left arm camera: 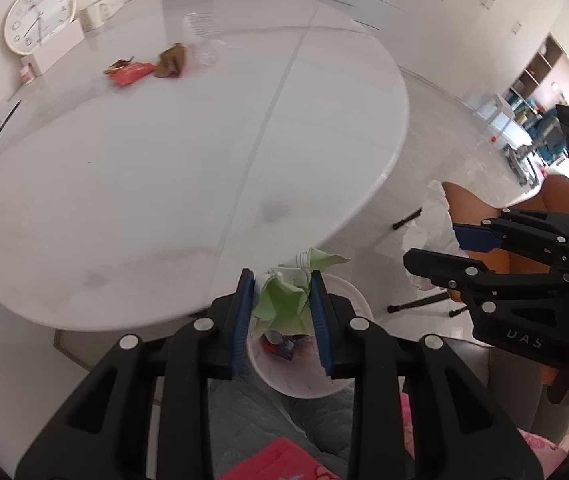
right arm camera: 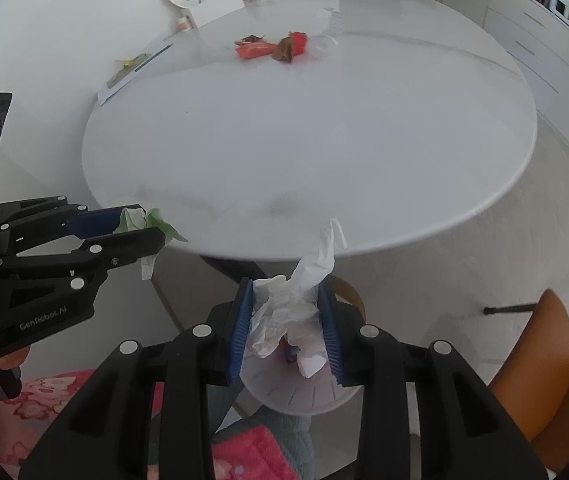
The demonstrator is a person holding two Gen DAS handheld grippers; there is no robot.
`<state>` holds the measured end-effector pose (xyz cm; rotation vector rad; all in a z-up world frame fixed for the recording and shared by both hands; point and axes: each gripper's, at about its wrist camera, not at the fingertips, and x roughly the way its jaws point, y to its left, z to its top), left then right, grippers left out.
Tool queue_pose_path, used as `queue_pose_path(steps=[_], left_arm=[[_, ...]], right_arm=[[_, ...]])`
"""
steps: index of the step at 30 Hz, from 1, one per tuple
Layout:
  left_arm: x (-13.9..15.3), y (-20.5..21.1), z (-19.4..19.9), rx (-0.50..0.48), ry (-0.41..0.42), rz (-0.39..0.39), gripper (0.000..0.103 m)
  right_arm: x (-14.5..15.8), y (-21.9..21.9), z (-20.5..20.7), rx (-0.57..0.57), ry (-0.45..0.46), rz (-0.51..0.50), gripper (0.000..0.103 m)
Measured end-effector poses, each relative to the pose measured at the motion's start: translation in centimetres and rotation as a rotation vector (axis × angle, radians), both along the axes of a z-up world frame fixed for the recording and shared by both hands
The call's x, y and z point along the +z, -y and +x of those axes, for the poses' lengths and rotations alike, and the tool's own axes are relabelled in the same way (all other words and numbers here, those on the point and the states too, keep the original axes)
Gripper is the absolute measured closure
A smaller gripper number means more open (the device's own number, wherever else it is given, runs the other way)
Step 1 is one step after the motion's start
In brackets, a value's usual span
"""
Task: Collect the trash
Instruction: 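Carry the green paper and tissue to the wastebasket and release both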
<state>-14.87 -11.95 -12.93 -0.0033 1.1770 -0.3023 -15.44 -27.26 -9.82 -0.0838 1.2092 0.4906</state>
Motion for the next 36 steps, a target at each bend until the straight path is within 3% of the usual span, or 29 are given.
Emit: queue_pose_path(steps=[11, 22, 24, 28, 32, 36], left_arm=[[-1.0, 4.5, -2.3, -0.092, -0.046, -0.01, 0.075], [-2.0, 6.0, -3.0, -0.123, -0.069, -0.001, 0.074], [-2.0, 6.3, -3.2, -0.131, -0.073, 0.001, 0.068], [-1.8, 6.4, -3.4, -0.129, -0.056, 0.006, 0.041], [-1.4, 6.4, -3.7, -0.13, -0.041, 0.013, 0.032], [-1.3, 6.3, -3.8, -0.12, -0.041, 0.015, 0.03]], right_arm=[[-0.8, 4.1, -2.5, -0.039, -0.015, 0.011, 0.068], [-1.2, 4.2, -2.6, -0.028, -0.025, 0.0, 0.068], [-1.3, 4.4, -2.7, -0.026, -0.027, -0.001, 0.068], [-1.5, 4.3, -2.7, -0.023, -0.031, -0.004, 0.068], [-1.6, 4.2, -2.8, -0.019, -0.034, -0.005, 0.068], [-1.7, 4.2, -2.8, -0.014, -0.036, -0.007, 0.068]])
